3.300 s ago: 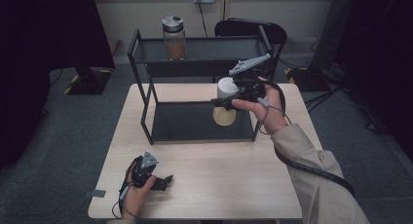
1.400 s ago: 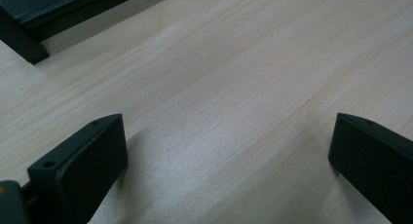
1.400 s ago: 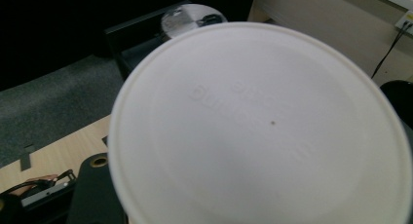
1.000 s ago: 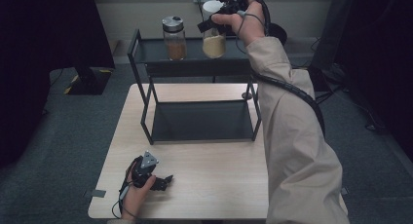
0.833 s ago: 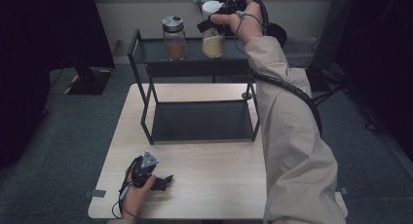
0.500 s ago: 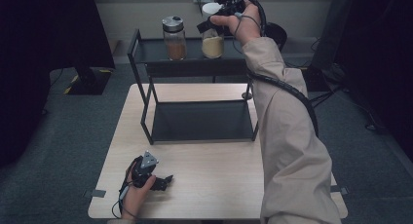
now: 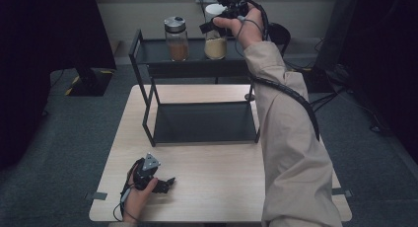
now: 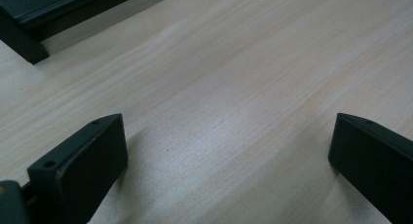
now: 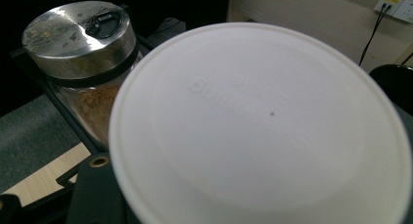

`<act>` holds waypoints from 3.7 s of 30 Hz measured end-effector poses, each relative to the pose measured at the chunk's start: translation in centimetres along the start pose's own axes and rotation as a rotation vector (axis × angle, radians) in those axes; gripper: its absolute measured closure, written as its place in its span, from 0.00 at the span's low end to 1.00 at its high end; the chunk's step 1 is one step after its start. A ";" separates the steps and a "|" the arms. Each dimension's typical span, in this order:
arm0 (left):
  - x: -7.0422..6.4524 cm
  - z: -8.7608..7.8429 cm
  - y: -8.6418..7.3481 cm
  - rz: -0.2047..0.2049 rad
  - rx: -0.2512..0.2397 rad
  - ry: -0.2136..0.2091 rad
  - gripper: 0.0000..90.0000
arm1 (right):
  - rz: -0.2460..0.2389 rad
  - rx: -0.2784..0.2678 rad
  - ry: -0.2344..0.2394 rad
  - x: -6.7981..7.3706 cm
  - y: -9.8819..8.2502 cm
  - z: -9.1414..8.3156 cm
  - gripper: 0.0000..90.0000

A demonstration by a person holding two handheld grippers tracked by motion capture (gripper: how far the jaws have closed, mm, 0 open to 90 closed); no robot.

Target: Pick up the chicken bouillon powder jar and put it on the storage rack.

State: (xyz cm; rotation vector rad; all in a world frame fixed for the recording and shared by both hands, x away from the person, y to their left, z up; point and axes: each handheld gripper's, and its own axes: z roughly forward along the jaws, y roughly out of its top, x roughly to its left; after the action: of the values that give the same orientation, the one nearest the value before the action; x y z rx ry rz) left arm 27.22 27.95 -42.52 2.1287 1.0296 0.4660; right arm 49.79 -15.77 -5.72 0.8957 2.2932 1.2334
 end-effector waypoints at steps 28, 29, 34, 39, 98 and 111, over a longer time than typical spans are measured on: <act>0.0 0.0 0.0 0.000 0.000 -0.001 0.00 | 0.006 -0.026 -0.072 2.3 -3.1 -2.0 0.01; 0.0 0.0 0.0 0.000 0.000 -0.001 0.00 | 0.010 -0.027 -0.075 2.4 -3.3 -2.1 0.01; 0.0 0.0 0.0 -0.001 0.000 0.000 0.00 | 0.019 -0.039 -0.082 3.3 -4.4 -2.8 0.01; 0.0 0.0 0.0 -0.001 -0.001 -0.001 0.00 | 0.024 -0.049 -0.068 3.8 -5.4 -3.4 0.01; 0.0 0.0 0.0 -0.002 -0.001 0.000 0.00 | 0.053 -0.080 0.107 7.6 -20.2 -1.9 0.01; 0.0 0.0 0.0 -0.002 -0.001 0.001 0.00 | 0.057 -0.074 0.117 7.7 -22.7 -1.1 0.01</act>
State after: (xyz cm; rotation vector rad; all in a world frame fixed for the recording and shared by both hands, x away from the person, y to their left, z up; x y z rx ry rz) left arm 27.19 27.93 -42.54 2.1266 1.0313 0.4662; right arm 35.56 -20.45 -24.48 0.8898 2.3095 1.4198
